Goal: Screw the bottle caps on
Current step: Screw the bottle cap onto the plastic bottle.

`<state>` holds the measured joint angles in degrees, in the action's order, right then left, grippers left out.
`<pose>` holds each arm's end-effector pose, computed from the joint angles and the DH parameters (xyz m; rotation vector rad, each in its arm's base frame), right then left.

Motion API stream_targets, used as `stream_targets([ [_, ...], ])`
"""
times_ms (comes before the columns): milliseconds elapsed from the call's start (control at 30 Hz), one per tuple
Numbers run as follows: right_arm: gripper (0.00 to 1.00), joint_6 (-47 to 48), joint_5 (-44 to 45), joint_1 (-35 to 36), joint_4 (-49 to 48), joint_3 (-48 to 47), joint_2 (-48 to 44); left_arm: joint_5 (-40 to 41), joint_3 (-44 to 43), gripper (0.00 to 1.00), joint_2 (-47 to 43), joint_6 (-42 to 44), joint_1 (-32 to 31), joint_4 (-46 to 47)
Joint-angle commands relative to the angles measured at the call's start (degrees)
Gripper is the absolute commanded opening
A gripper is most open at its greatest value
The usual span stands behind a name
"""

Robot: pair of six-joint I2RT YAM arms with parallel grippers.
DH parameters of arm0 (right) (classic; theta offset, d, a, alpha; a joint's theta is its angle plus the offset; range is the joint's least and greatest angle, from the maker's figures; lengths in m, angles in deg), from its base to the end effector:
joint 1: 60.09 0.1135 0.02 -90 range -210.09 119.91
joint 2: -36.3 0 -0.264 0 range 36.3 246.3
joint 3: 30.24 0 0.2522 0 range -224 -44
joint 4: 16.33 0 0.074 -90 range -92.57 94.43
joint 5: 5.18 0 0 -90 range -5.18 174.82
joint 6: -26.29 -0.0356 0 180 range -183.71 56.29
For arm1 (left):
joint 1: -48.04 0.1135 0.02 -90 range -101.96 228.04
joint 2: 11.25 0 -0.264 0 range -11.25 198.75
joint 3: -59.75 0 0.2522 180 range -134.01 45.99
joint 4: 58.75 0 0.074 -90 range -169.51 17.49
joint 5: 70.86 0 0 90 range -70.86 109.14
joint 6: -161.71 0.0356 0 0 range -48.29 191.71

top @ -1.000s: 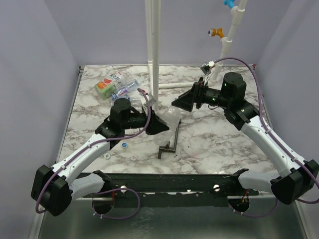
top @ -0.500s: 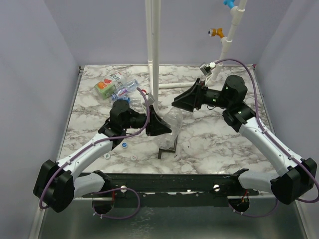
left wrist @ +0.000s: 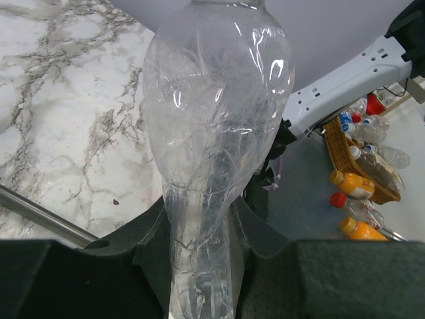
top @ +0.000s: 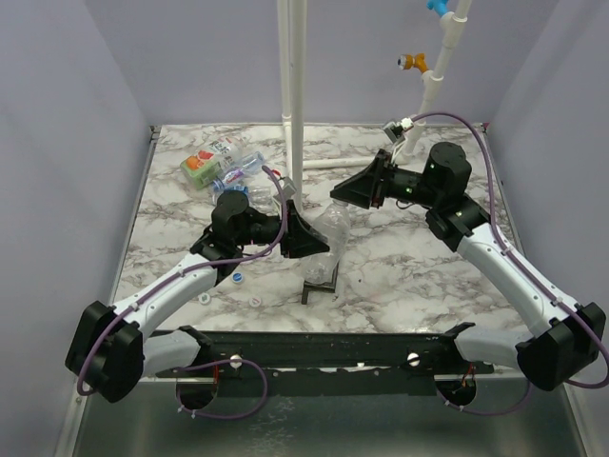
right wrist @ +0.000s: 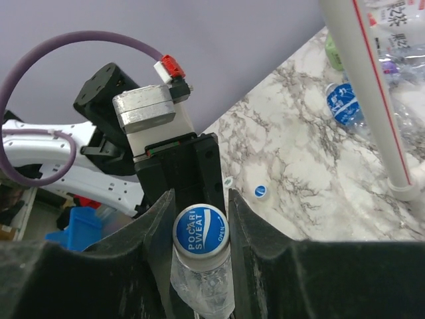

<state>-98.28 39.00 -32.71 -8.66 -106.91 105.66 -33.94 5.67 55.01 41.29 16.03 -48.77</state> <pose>0.2333 0.1496 0.3920 -0.5852 1.6818 1.4346 0.2016 -0.1596 0.2983 0.8202 1.6476 -1.5359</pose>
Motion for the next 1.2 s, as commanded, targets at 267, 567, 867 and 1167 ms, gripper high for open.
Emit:
stream_targets([
  [267, 0.01, 2.32, 21.88, 0.4, 23.71, -5.05, 1.31, 47.65, -4.08, 0.0, 0.63, 11.32, -9.86, -11.93],
  [567, 0.06, 0.91, 32.87, 1.17, 31.45, -7.87, 4.02, 66.34, -12.09, 0.0, 8.56, 18.11, -20.63, -17.4],
  [867, 1.0, 6.31, 28.57, -3.17, 29.4, -8.21, -4.22, 31.78, -11.46, 0.0, 7.79, 14.24, -6.87, -18.61],
  [1167, 0.99, 3.43, 5.05, -3.91, 13.37, 5.18, -9.68, 0.35, -7.42, 0.0, 6.49, -1.42, 2.21, 2.6],
])
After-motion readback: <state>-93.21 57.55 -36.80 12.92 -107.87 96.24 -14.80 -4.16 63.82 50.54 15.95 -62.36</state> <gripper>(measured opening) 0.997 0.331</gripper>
